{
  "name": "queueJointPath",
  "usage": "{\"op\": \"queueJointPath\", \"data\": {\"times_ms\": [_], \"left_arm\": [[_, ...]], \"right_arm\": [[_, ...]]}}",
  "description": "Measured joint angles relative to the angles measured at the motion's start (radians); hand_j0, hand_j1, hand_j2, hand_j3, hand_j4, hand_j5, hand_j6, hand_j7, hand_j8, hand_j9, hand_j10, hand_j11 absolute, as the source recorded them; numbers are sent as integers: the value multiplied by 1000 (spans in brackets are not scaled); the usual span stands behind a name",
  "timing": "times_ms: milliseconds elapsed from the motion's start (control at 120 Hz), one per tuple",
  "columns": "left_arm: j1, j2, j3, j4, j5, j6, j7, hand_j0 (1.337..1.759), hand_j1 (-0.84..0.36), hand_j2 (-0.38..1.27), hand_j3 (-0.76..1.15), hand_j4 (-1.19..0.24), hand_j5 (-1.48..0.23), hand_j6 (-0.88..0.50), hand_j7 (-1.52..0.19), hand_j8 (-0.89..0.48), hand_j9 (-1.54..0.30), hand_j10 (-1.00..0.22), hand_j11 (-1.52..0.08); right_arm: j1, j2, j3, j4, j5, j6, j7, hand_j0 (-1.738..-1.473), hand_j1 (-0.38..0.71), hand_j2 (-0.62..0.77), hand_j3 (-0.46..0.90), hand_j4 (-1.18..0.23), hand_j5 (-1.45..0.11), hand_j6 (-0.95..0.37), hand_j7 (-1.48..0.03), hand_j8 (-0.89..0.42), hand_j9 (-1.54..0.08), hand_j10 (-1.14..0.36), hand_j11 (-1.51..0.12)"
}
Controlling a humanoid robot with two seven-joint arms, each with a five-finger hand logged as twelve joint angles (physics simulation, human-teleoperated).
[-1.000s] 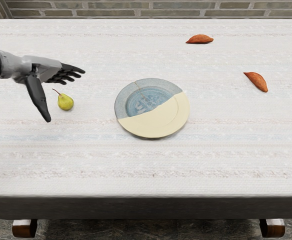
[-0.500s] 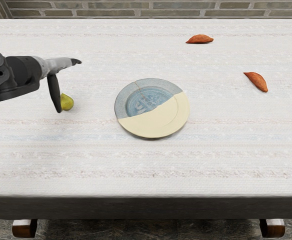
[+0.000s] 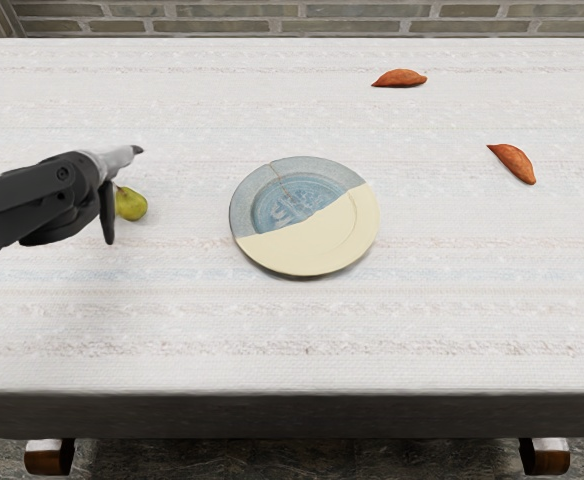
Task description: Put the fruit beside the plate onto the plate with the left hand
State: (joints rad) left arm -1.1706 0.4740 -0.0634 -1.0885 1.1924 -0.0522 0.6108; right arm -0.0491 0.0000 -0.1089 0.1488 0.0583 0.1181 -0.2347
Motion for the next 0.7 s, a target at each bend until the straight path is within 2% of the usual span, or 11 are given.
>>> {"op": "queueJointPath", "data": {"times_ms": [300, 425, 700], "left_arm": [[-4, -43, 32, 44, 1, 28, 0, 1658, 314, 8, 0, -35, -41, -36, -40, -36, -40, -34, -40], [-6, -101, 34, 81, 2, 31, 0, 1658, 291, 12, 0, -53, -65, -55, -65, -54, -64, -53, -64], [-4, -103, 38, 110, 2, 34, 0, 1658, 180, 31, 0, -146, -186, -148, -186, -147, -185, -146, -185]], "right_arm": [[0, 0, 0, 0, 0, 0, 0, -1658, -349, 0, 0, 0, 0, 0, 0, 0, 0, 0, 0], [0, 0, 1, 0, 0, 0, 0, -1658, -349, 0, 0, 0, 0, 0, 0, 0, 0, 0, 0], [0, 0, 1, 0, 0, 0, 0, -1658, -349, 0, 0, 0, 0, 0, 0, 0, 0, 0, 0]]}}
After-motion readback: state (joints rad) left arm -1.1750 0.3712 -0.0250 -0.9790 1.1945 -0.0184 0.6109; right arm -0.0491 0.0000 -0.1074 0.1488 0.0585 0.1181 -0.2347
